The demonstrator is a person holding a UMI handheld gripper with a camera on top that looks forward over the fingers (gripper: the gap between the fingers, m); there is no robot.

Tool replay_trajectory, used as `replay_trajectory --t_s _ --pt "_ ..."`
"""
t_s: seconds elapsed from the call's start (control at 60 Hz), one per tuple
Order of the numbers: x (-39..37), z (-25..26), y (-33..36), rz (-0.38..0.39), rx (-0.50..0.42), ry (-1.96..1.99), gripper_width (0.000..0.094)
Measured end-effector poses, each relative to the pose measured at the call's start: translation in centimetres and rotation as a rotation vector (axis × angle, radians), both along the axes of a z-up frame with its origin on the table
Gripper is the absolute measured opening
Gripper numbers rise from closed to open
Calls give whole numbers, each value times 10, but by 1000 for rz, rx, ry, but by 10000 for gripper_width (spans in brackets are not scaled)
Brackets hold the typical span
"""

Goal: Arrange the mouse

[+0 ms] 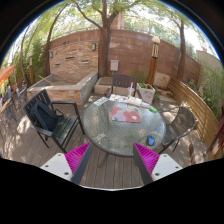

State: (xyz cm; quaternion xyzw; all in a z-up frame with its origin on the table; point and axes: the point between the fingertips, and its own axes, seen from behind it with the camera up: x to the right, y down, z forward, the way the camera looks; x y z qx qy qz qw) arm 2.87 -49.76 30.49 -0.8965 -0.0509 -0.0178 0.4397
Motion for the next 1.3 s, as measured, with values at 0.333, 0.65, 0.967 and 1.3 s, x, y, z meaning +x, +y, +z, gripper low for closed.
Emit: replay_trajectory --t_s 0.333,0.65,0.967,1.3 --pt "55 -73 2 -78 -52 22 848" --pt "192 -191 54 -249 -107 -22 851" --pt "279 -278 215 -260 -64 -15 825" --pt "293 -323 270 -250 -99 52 459"
